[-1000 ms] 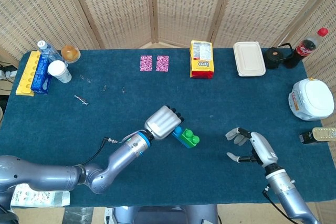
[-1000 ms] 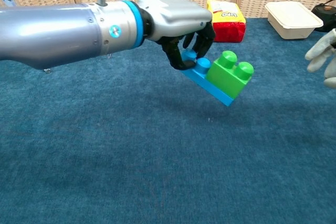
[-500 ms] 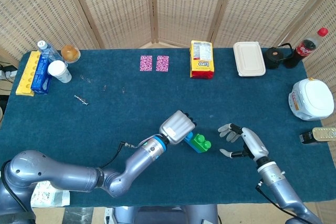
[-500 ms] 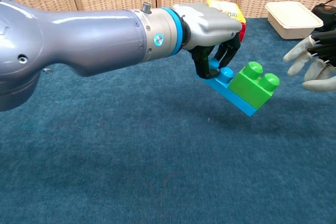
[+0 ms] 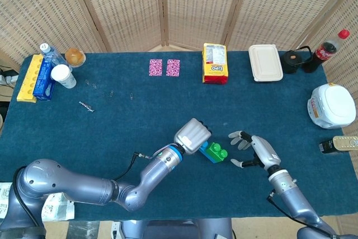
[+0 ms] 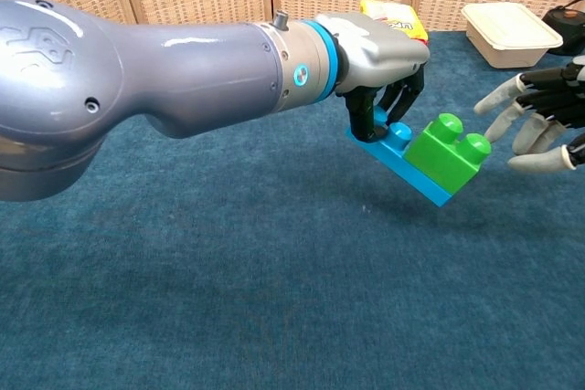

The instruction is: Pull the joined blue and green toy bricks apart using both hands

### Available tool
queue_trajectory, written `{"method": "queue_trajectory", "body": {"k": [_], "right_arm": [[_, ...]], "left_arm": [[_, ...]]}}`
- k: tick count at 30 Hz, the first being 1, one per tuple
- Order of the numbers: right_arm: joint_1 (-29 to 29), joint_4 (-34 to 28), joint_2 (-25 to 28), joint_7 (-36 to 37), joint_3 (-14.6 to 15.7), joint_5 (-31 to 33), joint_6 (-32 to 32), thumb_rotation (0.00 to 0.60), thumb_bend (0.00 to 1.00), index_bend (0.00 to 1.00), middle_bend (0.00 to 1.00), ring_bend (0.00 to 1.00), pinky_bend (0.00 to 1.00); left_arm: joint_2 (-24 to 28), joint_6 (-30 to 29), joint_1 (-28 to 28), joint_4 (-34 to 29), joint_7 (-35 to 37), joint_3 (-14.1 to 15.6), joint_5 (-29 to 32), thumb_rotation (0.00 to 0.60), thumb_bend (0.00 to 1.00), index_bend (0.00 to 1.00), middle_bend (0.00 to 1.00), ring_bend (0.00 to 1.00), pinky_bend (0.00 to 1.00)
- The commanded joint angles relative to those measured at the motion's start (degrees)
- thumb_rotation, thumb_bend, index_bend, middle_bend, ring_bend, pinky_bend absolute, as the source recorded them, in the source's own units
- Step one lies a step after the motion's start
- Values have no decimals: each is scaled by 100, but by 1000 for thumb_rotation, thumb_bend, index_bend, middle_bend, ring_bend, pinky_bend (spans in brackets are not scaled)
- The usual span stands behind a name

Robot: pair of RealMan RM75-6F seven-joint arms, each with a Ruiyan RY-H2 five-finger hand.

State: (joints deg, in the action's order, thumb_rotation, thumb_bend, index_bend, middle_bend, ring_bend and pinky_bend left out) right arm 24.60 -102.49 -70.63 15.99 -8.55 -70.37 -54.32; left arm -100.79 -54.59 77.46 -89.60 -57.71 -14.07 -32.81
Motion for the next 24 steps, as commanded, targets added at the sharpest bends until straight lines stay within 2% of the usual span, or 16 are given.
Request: {"method": "queue_trajectory", "body": {"k": [1,13,24], "right_arm": [[45,-30,-7,-95,5,70,49,600,270,230,354,423,365],[196,-18,-256,-1192,-31,779,-186,600,271,199,339,404,336],[254,-57,-345,-1676,-45,1142,-320,600,271,197,339,405,335]], "left_arm": [[-44,-48,50,34,-15,5,71,600,479,723,547,472,550],[-233,-410,257,31,-250,18,576,600,478,724,550,475,550],[-426,-752,458,68,-590,-26,924,600,475,732,553,478,550]]}}
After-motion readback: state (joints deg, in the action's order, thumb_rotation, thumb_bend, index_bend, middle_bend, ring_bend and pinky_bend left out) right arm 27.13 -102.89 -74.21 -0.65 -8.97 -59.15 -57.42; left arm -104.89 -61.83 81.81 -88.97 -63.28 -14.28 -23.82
